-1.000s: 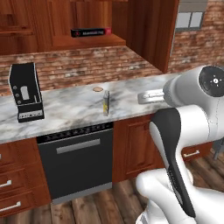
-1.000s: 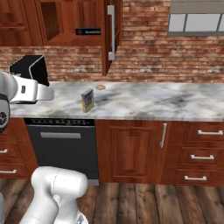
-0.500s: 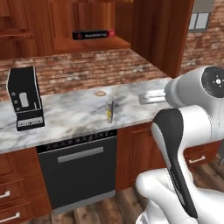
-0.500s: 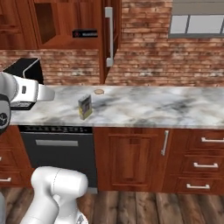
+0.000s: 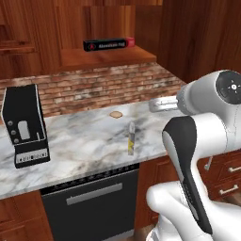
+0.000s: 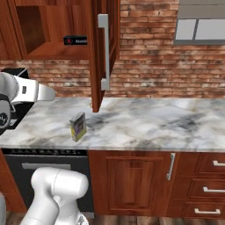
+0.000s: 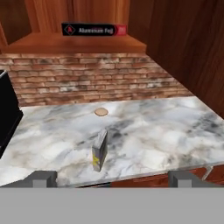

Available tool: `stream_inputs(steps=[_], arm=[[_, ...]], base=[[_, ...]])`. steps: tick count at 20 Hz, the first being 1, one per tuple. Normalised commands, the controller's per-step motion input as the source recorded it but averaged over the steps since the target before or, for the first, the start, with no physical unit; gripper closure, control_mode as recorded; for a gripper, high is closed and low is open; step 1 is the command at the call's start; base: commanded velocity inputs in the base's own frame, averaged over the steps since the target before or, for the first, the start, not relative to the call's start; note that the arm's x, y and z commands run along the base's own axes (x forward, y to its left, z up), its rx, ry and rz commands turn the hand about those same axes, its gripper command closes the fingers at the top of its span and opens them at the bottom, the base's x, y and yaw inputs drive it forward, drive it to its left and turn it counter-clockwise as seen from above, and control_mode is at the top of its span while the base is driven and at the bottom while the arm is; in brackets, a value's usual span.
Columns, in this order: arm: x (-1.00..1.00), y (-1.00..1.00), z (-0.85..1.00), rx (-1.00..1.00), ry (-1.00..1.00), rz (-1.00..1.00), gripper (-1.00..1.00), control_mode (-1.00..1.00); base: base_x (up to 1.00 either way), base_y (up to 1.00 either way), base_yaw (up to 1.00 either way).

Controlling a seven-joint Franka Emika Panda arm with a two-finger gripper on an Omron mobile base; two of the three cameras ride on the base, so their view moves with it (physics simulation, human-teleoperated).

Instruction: Pick the cereal and cereal from the counter and place them in the cabinets closest to them.

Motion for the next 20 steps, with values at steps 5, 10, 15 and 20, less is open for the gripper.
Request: stream_inputs(steps=[5,10,15,20], arm=[[0.0,0.0,0.0,0.0,0.0,0.0,-1.0,1.0],[-0.01,0.0,0.0,0.0,0.0,0.0,-1.0,-1.0],[0.0,0.01,-0.17,-0.01,0.03,0.0,-1.0,-1.0],[0.0,0.0,-0.43,-0.03,0.03,0.0,-1.0,-1.0]], base=[[0.46,0.14,-0.01],[0.0,0.0,0.0],[0.0,0.0,0.0],[0.0,0.0,0.0]])
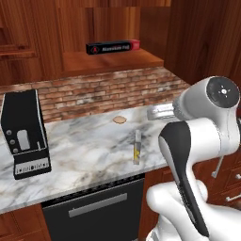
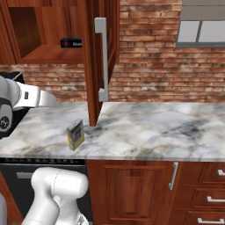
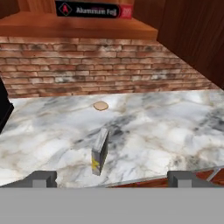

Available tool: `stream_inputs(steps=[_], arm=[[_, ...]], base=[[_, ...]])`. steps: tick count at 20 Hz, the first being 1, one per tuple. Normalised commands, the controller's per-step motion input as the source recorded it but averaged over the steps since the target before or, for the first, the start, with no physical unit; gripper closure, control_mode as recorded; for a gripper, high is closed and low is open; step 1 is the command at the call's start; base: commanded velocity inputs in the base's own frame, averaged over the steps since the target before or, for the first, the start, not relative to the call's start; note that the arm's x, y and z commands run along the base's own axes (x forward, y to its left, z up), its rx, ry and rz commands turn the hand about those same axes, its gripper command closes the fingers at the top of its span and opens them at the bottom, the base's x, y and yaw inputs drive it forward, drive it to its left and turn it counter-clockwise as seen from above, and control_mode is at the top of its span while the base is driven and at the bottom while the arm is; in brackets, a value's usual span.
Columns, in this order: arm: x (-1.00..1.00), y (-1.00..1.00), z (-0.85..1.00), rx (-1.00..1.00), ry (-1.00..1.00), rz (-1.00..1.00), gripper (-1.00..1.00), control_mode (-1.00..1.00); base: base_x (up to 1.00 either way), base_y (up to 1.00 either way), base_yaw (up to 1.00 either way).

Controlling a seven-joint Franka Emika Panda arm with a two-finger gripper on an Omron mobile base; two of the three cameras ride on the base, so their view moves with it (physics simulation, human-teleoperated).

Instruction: Pick the cereal and cereal from the counter and place them in the cabinets closest to them.

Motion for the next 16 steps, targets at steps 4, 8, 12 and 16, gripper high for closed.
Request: stream_inputs(steps=[4,8,12,16], arm=[[0.0,0.03,-0.54,-0.07,0.03,0.0,-1.0,-1.0],[0.04,0.02,-0.53,-0.05,0.05,0.0,-1.0,-1.0],[0.13,0.0,-0.38,-0.01,0.04,0.0,-1.0,-1.0],[0.16,0.0,-0.3,0.0,0.04,0.0,-1.0,-1.0]], base=[[0.0,0.0,0.0],[0.0,0.0,0.0],[0.0,0.0,0.0],[0.0,0.0,0.0]])
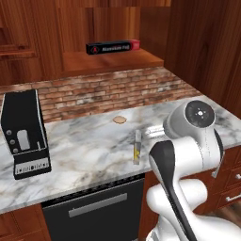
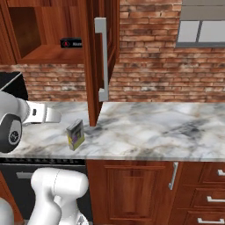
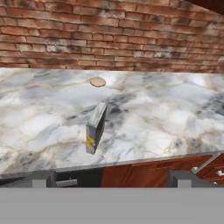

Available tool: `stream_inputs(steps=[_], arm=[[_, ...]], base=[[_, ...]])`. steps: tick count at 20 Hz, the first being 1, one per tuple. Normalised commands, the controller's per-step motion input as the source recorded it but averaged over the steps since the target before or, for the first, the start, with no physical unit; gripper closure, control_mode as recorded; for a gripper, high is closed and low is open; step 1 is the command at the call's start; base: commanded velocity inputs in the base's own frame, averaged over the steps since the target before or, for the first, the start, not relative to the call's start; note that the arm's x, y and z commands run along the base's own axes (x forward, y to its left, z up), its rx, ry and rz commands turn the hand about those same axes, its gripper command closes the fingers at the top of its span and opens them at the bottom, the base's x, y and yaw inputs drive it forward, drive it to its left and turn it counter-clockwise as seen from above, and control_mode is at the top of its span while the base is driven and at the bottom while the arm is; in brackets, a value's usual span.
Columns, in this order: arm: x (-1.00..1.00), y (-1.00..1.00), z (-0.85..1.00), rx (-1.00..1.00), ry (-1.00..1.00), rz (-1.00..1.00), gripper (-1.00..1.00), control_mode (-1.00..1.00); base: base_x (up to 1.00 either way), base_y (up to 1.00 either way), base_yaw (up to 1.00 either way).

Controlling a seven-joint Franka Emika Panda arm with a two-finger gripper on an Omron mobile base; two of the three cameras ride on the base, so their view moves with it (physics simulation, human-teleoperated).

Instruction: Pick the cereal and cereal from the counter and place them in the cabinets closest to them.

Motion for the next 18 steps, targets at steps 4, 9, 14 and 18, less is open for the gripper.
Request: stream_inputs(steps=[4,9,14,18], arm=[[0.19,0.0,-0.27,0.0,0.05,0.0,-1.0,-1.0],[0.18,0.0,-0.32,0.0,0.04,0.0,-1.0,-1.0],[0.2,0.0,-0.29,0.0,0.01,0.0,-1.0,-1.0],[0.33,0.0,-0.27,0.0,-0.02,-0.01,-1.0,-1.0]], base=[[0.0,0.0,0.0],[0.0,0.0,0.0],[0.0,0.0,0.0],[0.0,0.0,0.0]])
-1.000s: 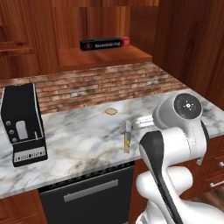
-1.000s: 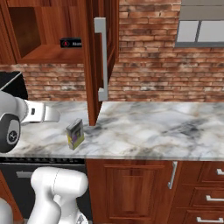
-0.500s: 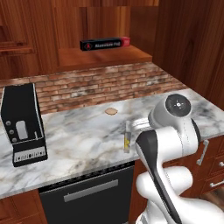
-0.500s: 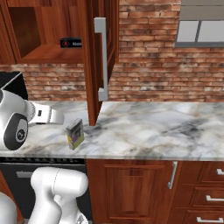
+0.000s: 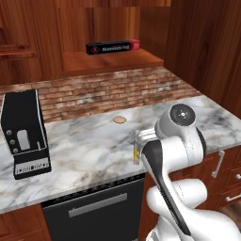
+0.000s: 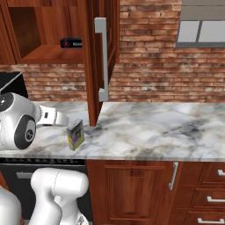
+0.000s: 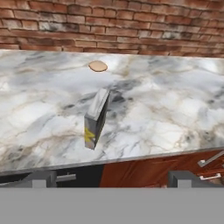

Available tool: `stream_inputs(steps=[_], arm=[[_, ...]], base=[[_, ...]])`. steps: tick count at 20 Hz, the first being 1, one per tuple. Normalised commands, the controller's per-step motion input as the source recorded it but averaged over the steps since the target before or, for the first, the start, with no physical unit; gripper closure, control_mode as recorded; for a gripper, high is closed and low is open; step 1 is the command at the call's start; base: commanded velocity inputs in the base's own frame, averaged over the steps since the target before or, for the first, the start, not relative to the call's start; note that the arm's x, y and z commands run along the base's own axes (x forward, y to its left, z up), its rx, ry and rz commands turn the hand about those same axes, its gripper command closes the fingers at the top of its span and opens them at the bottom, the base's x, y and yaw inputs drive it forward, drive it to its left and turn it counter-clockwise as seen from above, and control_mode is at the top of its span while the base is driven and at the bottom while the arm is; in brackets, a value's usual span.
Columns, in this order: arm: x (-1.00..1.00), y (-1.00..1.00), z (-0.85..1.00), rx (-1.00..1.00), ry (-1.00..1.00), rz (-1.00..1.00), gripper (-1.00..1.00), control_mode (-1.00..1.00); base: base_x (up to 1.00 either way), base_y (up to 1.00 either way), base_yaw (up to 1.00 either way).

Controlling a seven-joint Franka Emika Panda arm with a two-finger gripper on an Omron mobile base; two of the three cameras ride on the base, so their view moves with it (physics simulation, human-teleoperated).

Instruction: Pick the cereal and cereal from the counter and place them in the cabinets closest to them.

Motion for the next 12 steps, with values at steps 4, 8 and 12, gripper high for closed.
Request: stream_inputs(steps=[4,8,12], arm=[[0.29,0.0,-0.24,0.0,-0.03,-0.02,-1.0,-1.0],[0.25,0.0,-0.21,0.0,-0.02,-0.03,-1.0,-1.0],[0.25,0.0,-0.24,0.0,0.0,-0.03,-1.0,-1.0]], base=[[0.0,0.0,0.0],[0.0,0.0,0.0],[0.0,0.0,0.0]])
